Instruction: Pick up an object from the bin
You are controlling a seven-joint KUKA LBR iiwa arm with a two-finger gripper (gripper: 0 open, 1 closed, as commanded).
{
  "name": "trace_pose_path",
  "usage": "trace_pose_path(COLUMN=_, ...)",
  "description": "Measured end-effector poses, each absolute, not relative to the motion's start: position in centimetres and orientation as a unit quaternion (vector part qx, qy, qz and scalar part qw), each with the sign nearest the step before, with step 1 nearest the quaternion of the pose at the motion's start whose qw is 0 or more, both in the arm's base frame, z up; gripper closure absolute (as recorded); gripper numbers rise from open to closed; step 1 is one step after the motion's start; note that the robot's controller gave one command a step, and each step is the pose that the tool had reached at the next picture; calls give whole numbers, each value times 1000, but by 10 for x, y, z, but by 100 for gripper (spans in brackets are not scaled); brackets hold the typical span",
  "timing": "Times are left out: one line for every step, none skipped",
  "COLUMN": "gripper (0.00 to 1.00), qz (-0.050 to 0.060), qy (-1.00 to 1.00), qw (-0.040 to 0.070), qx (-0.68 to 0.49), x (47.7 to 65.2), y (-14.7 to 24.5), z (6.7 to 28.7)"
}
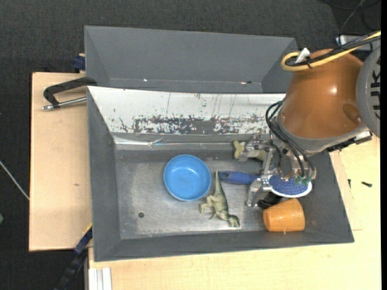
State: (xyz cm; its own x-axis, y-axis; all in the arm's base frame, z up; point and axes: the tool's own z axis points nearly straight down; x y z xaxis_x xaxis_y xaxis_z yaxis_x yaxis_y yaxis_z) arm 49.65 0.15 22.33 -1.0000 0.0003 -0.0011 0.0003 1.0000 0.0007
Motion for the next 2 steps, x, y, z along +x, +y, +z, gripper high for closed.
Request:
trace_pose_path(gripper=0, qz=0, qy=1000, qw=3, qx=-4, x=555, y=-8, z=70)
trace_pose_path(gripper=0, qz=0, qy=999, qw=6, qx=-54, x=558, y=-68, z=73)
